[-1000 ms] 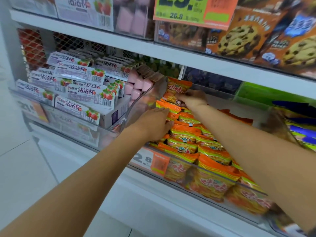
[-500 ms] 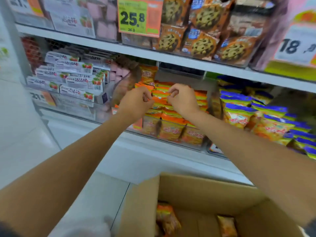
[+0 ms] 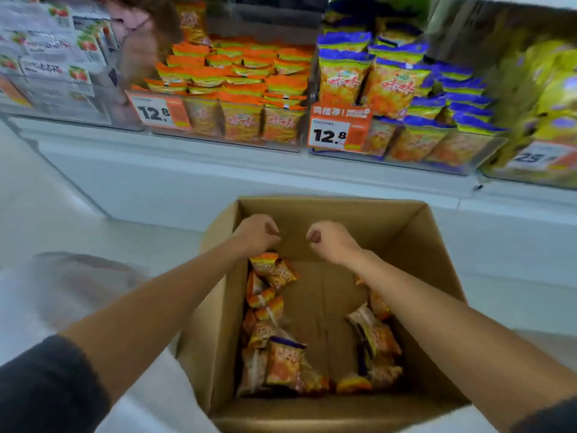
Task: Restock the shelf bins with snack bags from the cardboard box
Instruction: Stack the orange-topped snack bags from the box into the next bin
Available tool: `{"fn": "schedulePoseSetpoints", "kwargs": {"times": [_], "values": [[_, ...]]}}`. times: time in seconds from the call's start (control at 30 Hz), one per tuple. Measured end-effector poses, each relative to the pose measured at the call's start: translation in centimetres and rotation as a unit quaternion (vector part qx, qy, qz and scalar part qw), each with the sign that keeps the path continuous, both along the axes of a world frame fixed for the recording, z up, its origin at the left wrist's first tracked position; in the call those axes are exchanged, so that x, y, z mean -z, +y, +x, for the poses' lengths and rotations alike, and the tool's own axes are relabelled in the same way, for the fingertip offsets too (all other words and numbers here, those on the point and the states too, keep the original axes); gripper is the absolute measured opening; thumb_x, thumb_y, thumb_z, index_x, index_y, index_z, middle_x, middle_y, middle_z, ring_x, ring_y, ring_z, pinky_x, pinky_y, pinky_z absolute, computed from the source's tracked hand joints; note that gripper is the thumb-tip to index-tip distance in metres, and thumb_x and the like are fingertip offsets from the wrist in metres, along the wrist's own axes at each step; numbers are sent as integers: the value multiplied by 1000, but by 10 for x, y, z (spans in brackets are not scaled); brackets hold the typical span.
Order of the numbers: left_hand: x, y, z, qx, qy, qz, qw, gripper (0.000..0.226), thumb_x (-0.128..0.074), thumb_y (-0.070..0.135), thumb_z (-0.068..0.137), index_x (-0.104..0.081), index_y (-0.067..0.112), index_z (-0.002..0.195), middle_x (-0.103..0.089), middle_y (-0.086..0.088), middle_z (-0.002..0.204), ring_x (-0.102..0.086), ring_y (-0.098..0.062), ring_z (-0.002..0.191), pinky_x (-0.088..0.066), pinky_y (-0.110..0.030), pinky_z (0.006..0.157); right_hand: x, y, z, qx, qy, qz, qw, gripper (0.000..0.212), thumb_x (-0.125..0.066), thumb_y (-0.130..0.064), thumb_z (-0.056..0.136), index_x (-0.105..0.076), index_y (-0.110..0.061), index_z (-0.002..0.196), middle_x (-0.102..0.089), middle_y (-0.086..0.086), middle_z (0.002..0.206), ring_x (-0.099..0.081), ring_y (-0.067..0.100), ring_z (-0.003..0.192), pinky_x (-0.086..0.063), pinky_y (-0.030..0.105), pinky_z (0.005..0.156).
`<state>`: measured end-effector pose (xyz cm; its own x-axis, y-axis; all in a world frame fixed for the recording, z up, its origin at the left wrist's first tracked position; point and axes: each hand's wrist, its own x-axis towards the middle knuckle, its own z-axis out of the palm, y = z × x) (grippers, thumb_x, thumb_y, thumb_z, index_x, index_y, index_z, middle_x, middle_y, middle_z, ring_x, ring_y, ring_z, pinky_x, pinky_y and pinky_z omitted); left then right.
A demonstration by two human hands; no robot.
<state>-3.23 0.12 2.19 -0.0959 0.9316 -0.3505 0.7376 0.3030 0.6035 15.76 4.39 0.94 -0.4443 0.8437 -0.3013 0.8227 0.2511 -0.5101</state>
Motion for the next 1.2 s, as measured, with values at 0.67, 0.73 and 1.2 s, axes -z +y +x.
{"fn": "schedulePoseSetpoints", "kwargs": {"times": [0.67,0.73,1.2], "values": [[180,22,20,44,262,-66,962,44,-70,33,87,-58,24,128,-62,-6,126,-49,-32,122,-36,-44,102,172,4,94,182,88,-238,950,18,-63,-6,89,-66,-23,91,-64,-2,101,-60,17,99,-50,31,89],[169,19,35,0,160,-42,986,45,-71,34,86,-60,22,128,-63,-5,125,-54,-29,121,-40,-42,101,165,8,94,209,131,-261,933,19,-66,-5,87,-66,-24,90,-65,-1,103,-62,19,102,-51,40,96],[152,8,85,-262,-423,-229,837,48,-72,23,86,-52,14,129,-67,-8,123,-66,-20,107,-52,-43,96,149,21,92,230,290,-389,844,41,-68,-21,89,-59,-6,126,-67,8,118,-64,18,109,-52,30,93]]}}
